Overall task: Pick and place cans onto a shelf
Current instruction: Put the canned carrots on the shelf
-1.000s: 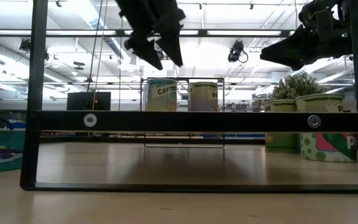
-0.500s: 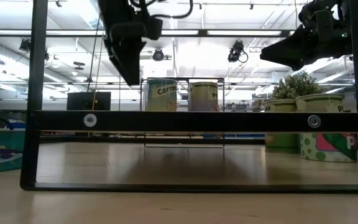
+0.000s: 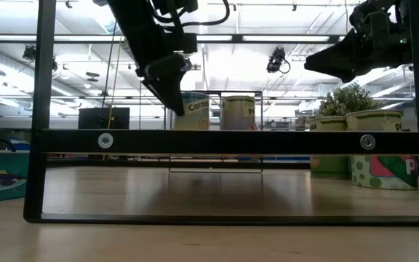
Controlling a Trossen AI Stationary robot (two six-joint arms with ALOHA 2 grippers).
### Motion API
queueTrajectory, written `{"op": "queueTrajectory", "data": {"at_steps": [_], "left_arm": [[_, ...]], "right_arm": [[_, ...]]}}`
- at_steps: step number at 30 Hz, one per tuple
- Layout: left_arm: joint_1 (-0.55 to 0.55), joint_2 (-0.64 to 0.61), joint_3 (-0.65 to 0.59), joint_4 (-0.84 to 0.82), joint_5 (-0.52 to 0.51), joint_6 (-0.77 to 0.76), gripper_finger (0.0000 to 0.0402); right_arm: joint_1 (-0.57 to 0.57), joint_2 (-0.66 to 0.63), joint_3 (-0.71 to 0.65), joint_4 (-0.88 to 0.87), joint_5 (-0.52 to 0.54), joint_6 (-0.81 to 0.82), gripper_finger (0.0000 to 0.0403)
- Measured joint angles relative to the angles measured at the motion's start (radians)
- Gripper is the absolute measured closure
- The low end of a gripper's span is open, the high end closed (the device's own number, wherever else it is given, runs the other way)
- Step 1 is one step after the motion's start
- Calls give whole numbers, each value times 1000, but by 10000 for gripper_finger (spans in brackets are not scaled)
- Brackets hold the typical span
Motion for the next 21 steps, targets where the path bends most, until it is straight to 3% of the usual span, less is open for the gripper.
{"op": "queueTrajectory", "data": {"at_steps": [4,10,13,17,21], "left_arm": [[-15,0,0,8,-71,-74,13],[-17,0,0,70,-77,-166,13],[-16,0,0,117,-2,-134,13],[-17,0,0,150,116,-91,13],[-23,0,0,156,145,-88,13]], "right_arm": [[0,0,0,0,0,0,260],[0,0,0,1,0,0,260],[0,0,0,0,-3,1,260],[0,4,0,-11,-80,1,260],[0,24,0,-7,-105,1,260]]}}
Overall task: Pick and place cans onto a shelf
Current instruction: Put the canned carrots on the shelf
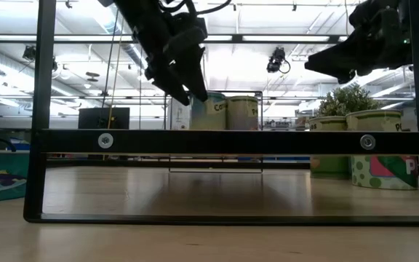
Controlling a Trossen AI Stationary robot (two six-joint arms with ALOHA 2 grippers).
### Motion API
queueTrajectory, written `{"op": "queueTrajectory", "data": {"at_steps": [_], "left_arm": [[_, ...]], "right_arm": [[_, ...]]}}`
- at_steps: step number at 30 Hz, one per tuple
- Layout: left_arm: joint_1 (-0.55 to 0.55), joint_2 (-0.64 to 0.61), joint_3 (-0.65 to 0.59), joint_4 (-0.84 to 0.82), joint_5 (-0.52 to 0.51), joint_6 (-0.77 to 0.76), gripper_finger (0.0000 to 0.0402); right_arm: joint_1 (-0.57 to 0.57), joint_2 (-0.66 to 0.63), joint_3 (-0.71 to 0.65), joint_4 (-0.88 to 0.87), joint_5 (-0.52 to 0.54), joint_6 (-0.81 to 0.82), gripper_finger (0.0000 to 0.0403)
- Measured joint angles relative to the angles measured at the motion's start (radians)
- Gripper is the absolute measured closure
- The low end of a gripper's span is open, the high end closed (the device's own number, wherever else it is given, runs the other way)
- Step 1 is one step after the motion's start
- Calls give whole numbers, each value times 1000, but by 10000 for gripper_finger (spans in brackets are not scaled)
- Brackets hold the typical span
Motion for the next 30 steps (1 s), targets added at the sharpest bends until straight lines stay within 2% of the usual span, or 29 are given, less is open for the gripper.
{"op": "queueTrajectory", "data": {"at_steps": [8,12,16,21,24,30], "left_arm": [[-16,1,16,-59,-29,14,13],[-40,1,43,-69,-132,62,13],[-75,1,49,-45,-237,168,13],[-122,1,49,3,-267,422,13],[-133,1,50,28,-248,550,13],[-69,1,50,27,-109,730,13]], "right_arm": [[0,100,0,11,-11,21,260],[0,165,11,14,-9,62,260],[0,229,76,-34,13,80,260],[0,306,187,-179,48,76,260],[0,351,239,-238,64,78,255],[0,414,294,-263,64,123,239]]}}
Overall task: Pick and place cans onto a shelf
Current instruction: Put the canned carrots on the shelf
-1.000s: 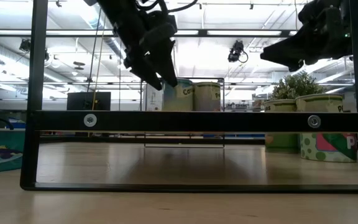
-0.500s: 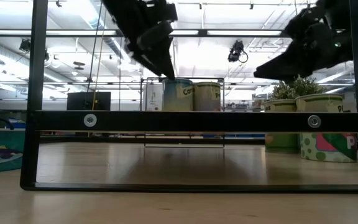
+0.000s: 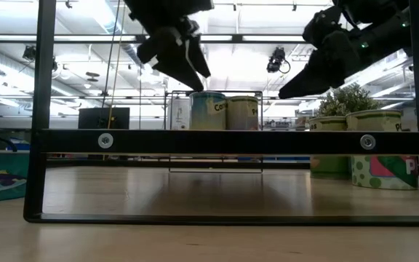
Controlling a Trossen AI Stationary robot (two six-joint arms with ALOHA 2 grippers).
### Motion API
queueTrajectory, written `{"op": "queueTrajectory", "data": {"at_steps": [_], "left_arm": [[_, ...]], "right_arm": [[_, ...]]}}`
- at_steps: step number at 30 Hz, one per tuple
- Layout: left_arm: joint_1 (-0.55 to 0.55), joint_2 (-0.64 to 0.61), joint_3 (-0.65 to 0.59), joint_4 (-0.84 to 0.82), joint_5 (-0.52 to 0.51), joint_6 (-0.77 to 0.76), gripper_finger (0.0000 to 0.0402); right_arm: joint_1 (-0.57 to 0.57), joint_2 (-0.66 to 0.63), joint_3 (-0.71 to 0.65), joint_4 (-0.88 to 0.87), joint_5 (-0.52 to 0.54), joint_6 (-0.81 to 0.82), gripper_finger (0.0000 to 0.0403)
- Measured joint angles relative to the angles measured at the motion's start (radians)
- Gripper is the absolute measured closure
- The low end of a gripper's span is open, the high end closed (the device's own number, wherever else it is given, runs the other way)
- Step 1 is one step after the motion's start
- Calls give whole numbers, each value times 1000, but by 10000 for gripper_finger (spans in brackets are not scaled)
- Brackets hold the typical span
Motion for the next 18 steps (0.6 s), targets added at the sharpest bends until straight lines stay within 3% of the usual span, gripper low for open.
{"op": "queueTrajectory", "data": {"at_steps": [7,14,18], "left_arm": [[124,0,0,2,197,-5,13],[178,-1,46,-62,312,-111,13],[188,0,89,-110,326,-155,13]], "right_arm": [[2,11,6,-1,-10,81,237],[14,11,6,-1,-30,89,237],[16,11,6,5,-32,89,237]]}}
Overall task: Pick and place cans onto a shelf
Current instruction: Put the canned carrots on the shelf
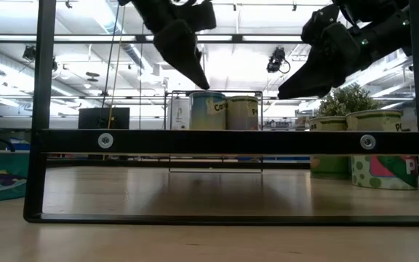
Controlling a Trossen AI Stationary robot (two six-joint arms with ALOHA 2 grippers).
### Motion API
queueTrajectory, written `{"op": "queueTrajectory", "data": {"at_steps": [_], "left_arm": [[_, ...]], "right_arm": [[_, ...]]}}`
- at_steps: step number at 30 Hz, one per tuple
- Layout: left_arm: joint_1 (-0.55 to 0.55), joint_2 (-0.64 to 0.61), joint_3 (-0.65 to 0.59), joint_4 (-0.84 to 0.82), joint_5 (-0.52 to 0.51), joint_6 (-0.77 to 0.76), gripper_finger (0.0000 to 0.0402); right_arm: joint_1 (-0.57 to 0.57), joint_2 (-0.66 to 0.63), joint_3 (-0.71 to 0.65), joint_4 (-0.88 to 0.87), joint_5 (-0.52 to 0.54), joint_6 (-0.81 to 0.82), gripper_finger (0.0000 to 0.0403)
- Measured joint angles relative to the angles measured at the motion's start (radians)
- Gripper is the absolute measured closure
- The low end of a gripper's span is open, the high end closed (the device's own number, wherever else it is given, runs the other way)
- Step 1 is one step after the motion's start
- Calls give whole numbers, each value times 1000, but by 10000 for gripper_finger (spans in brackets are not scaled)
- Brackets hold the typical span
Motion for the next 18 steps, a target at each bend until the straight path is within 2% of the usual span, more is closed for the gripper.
{"op": "queueTrajectory", "data": {"at_steps": [5,14,18], "left_arm": [[14,53,113,-114,81,-64,13],[32,267,465,-452,90,-5,13],[61,281,519,-463,145,9,13]], "right_arm": [[0,0,0,25,-5,-4,237],[2,-2,1,18,-7,-10,237],[9,-2,1,20,-9,-11,237]]}}
